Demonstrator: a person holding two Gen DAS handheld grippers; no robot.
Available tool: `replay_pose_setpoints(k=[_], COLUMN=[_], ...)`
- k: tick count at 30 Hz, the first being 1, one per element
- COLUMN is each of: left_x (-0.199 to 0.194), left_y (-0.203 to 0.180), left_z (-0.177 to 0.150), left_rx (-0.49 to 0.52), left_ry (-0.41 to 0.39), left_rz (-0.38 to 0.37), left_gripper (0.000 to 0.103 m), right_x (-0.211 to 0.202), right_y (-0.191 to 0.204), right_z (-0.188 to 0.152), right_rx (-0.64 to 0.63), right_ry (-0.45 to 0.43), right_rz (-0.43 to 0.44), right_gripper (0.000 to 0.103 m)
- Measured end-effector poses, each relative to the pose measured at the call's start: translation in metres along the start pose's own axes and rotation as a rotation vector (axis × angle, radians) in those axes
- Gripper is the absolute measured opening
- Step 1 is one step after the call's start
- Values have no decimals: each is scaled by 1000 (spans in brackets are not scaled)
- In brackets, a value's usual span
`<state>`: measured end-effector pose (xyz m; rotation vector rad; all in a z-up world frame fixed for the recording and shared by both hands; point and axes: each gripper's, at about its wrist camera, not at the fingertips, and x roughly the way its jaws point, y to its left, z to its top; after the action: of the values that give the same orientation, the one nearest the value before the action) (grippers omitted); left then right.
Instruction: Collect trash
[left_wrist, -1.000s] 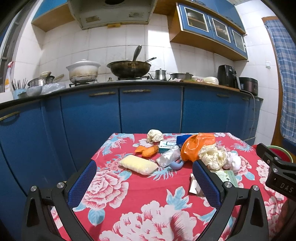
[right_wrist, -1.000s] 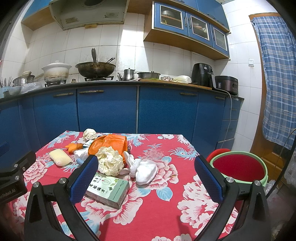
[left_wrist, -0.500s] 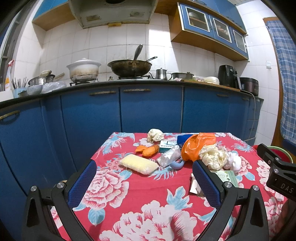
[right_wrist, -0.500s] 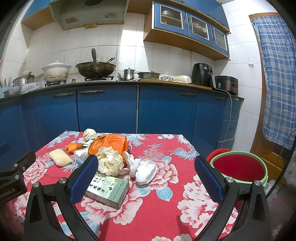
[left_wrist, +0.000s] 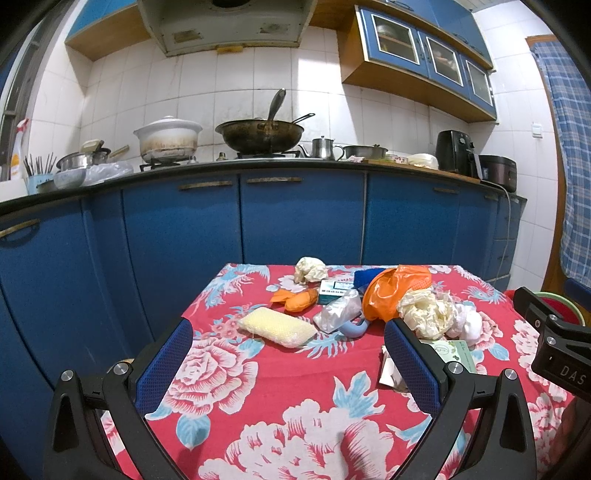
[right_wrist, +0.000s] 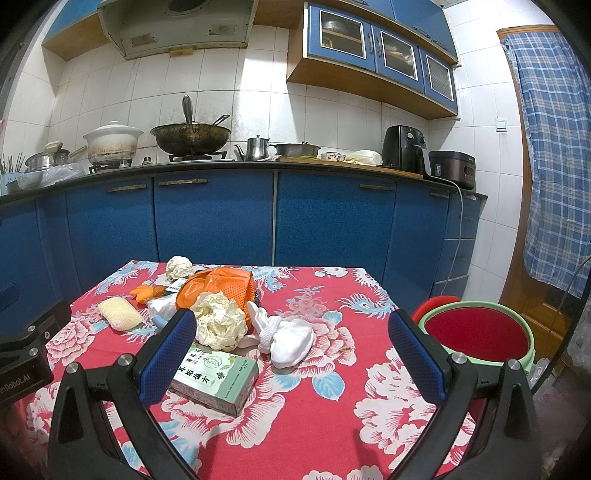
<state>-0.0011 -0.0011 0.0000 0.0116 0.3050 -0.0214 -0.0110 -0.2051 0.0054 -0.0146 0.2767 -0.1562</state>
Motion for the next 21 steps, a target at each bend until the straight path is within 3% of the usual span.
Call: replay_pose_setpoints(k=[12,16,18,21], left_x=[0,12,25,44], left_y=[0,1,-3,-6], left_z=[0,0,-1,-3], left_rx=[0,-8,23,69], left_ry=[3,64,130,219], left_rz=[-2,-13,-52,-64], left_gripper=[103,103,103,103], right_x=[0,4,13,43], right_y=[0,1,1,7], right_z=[0,0,0,-7], right_rx=[0,14,34,57], right_ry=[1,17,86,299], right_rz=[0,-33,-22,120], right_gripper=[102,102,102,102])
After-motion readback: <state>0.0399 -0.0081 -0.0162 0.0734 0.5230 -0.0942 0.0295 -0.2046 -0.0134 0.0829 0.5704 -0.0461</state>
